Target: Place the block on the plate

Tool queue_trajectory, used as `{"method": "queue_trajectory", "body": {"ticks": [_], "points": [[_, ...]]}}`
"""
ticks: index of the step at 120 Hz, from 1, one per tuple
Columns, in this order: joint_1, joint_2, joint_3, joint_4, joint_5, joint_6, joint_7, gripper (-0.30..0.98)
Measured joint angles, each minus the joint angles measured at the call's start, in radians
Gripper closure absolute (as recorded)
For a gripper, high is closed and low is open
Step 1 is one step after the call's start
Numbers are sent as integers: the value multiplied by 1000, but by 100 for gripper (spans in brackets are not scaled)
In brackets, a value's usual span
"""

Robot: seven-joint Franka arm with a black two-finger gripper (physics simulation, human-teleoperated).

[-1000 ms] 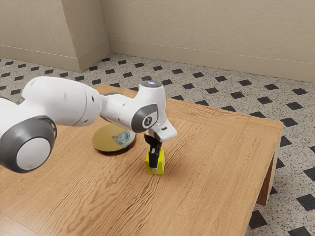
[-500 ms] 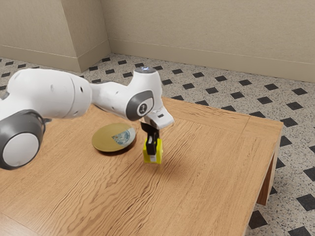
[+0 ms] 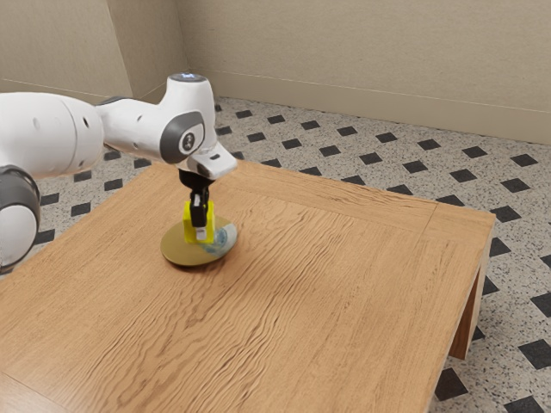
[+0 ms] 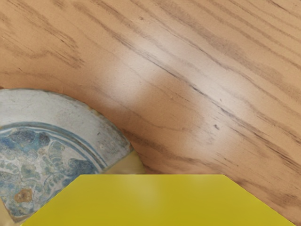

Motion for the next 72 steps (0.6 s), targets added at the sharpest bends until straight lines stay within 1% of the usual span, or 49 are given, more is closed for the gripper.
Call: {"method": "queue_trajectory", "body": {"ticks": [12,24,43,58,64,72], "points": [[20,16,10,25,10,-7,4,30],[51,66,12,70,13,-9,7,30],[92,180,12,186,10,-9,10,30],[111,246,10,212,-3,-8,12,30],[113,255,10,216,-8,-9,13,24],[114,258,9,219,-13,-11,14,21]]}}
